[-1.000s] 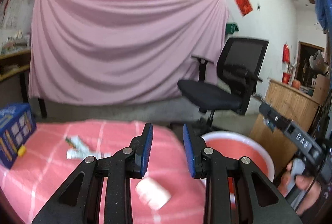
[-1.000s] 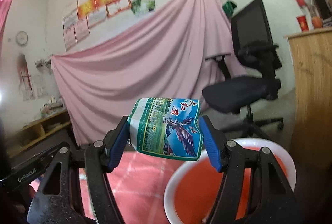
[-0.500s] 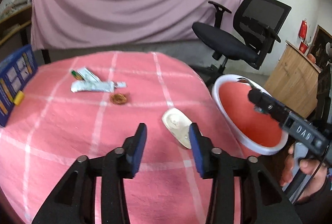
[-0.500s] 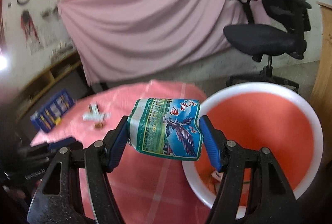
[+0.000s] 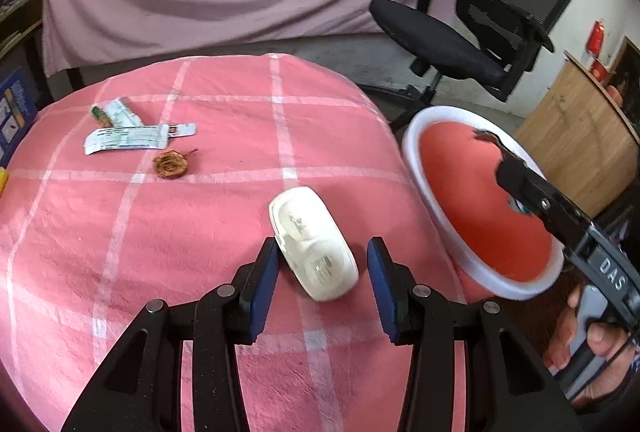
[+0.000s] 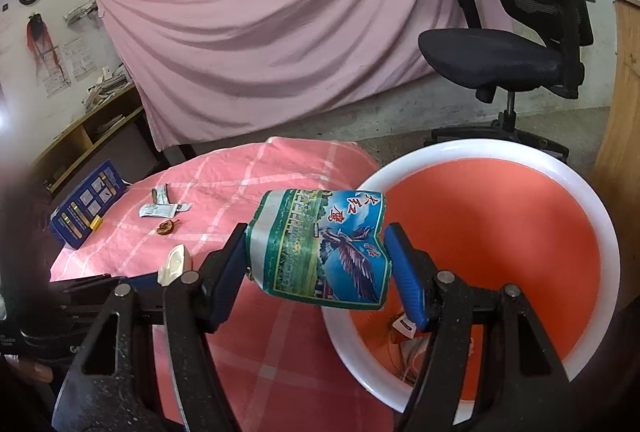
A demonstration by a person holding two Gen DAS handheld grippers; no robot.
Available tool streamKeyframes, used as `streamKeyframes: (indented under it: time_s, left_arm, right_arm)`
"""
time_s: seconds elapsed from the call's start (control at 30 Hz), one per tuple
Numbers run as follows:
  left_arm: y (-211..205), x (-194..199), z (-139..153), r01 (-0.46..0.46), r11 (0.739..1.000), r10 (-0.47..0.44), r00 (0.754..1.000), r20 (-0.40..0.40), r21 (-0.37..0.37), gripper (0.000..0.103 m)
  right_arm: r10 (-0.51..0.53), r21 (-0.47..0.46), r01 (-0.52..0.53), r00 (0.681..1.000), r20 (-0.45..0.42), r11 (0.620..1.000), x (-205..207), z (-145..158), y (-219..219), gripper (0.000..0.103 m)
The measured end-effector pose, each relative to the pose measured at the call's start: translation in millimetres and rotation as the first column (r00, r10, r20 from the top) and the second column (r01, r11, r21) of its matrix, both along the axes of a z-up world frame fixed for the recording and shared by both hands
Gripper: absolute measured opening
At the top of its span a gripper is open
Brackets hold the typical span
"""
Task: Collect trash
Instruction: 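Lower snack bag and earbud case over the orange bucket and open both grippers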
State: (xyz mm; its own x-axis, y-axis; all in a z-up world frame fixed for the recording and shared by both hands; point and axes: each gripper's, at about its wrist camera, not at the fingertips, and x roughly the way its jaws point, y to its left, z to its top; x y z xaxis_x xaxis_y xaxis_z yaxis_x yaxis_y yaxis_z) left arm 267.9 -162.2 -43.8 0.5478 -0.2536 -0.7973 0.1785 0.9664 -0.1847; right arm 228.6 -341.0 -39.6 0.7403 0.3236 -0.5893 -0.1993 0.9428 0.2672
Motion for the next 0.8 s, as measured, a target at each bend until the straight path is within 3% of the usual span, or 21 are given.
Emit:
streamKeyframes:
  time_s: [0.1,0.23,0.37,0.5,0.67,0.8]
  left_arm:
    - [2,1,-4,-0.029,0.999,0.029,1.000,-0.004,0.029,0.025]
    - [4,-2,-2,-0.012,1.000,0.011,1.000,0.017,0.017,0.025]
    - [2,-15,20,-0.018,1.000,0.014,0.985,0.174,0.025,0.025]
    - [-8,-31,59,-0.008,1.000,0.004,0.916,0.401,0.009,0.025]
    - [-25,-36,90,0.076,0.996,-0.042,0.835,0.548,-0.039,0.025]
    - [-52,-39,102,0.148,0.989,-0.119,0.772,0.625,0.006,0.025]
  right_arm:
    - [0.002,0.000,-0.002,1.000,-0.014,1.000,1,-2,-1,0.084]
    - [0.007,0.004,-0.007,1.000,-0.018,1.000,-1,-3,1,0.084]
    - [-0.027,-0.010,0.027,0.998,0.050,1.000,-9,9,-1,0.084]
    - [-0.097,-0.017,0.104,0.963,0.250,0.994,-34,38,-9,0.084]
    - [-0.208,0.028,0.220,0.865,0.457,0.975,-66,65,-26,0.084]
    - [-0.279,0.069,0.287,0.800,0.532,0.955,-80,74,-44,0.084]
